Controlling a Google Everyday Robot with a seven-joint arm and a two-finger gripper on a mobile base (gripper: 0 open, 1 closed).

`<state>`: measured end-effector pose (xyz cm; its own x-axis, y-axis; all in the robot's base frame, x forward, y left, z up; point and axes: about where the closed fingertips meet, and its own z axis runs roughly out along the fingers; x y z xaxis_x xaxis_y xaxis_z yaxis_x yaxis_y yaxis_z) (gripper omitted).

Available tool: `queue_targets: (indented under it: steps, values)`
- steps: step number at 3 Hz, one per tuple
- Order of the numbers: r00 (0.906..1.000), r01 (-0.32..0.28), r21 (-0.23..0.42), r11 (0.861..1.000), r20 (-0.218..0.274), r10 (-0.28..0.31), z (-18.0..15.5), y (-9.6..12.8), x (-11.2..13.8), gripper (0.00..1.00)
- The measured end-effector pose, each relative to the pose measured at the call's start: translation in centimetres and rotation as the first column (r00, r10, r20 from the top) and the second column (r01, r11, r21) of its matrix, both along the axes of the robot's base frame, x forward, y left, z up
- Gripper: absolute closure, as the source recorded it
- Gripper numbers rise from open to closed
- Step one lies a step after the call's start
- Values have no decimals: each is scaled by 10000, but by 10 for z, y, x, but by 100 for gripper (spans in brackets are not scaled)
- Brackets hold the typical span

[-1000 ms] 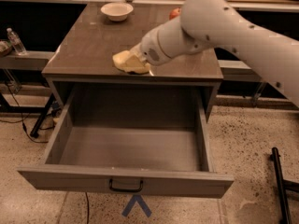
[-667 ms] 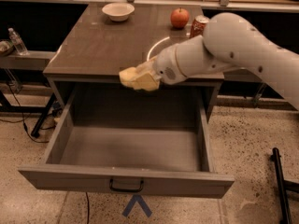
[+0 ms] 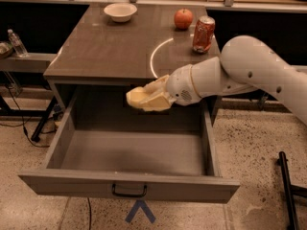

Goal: Place sponge into top drawer

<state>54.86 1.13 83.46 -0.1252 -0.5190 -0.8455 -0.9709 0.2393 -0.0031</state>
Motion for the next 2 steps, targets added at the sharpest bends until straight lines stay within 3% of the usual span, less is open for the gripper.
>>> queue_targets:
  steps: [1, 2]
  values:
    - [9902, -1383, -144, 9903, -221, 1379, -62, 3, -3, 100]
    - [9723, -2300, -175, 9730, -463, 2290, -113, -2, -6, 100]
